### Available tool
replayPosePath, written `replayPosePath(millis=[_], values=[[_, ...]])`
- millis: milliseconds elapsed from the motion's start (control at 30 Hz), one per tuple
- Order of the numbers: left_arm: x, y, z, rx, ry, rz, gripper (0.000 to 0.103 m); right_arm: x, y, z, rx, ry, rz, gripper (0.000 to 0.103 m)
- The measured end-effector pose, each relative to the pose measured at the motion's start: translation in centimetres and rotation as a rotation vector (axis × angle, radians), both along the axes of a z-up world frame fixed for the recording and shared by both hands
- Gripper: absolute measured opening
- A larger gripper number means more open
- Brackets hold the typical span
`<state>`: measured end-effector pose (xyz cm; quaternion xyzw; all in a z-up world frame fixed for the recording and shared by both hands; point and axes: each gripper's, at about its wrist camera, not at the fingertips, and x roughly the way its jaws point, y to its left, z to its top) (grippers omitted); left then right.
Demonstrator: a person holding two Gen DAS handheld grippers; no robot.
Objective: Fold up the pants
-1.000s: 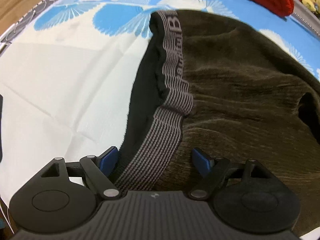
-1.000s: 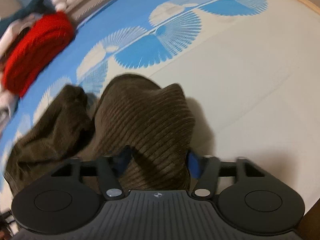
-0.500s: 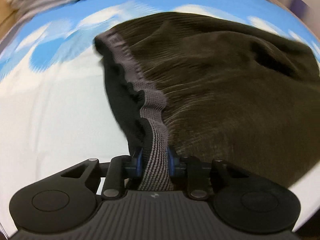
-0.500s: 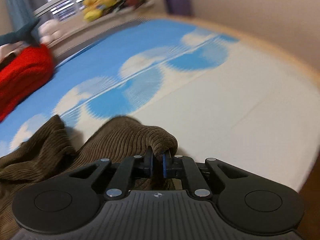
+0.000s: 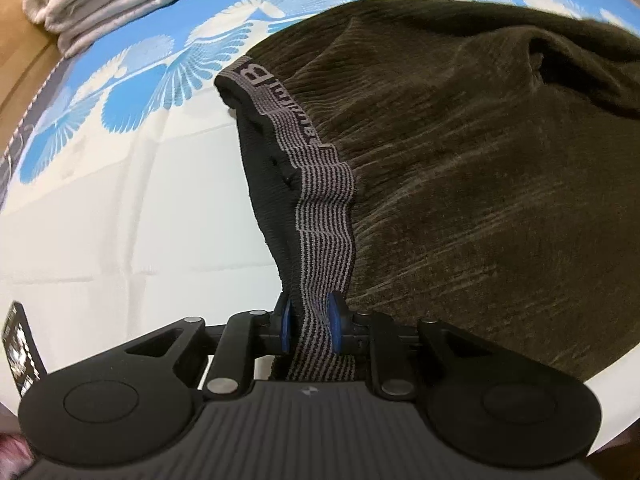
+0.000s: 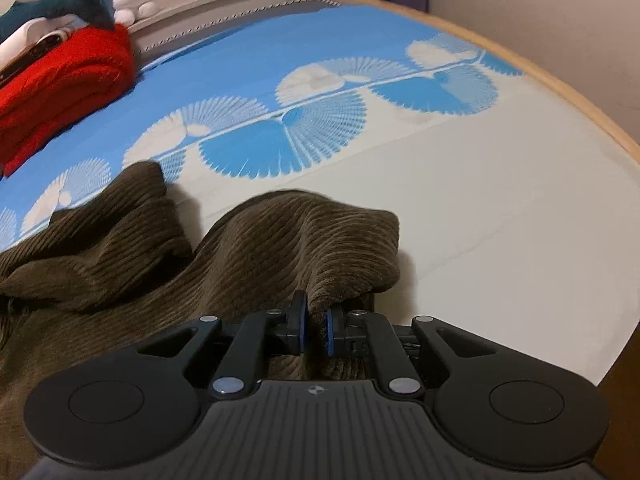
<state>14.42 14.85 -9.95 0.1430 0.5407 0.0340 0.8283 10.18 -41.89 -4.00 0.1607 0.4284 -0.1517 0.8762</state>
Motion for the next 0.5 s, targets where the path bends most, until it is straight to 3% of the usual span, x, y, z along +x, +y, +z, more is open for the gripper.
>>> replayPosePath(millis=[133, 200, 267, 333, 500], values=[[-0.9, -1.3, 0.3, 0.044, -0.055, -0.017, 0.034, -1.0, -1.9, -0.2, 0.052, -0.005, -0.054, 0.017], [-1.3, -2.1, 1.8, 0.047, -0.141, -0.008, 0.037, -1.8, -2.7, -0.4, 0.073, 0.001, -0.071, 0.033], [-2.1, -2.9, 4.0, -0.019, -0.234, 0.020, 0.043, -2.0, -3.2, -0.8, 0.088, 0.026, -0.065, 0.043], [-3.4, -3.9, 5.4, -0.077, -0.307, 0.021, 0.050, -2.2, -3.3, -1.2, 0.095, 0.044, -0.040, 0.043], [-5.5, -7.9, 7.4, -0.047, -0.395, -0.051, 0.061, -2.5, -3.7, -1.5, 0.105, 0.046, -0.032, 0.042]])
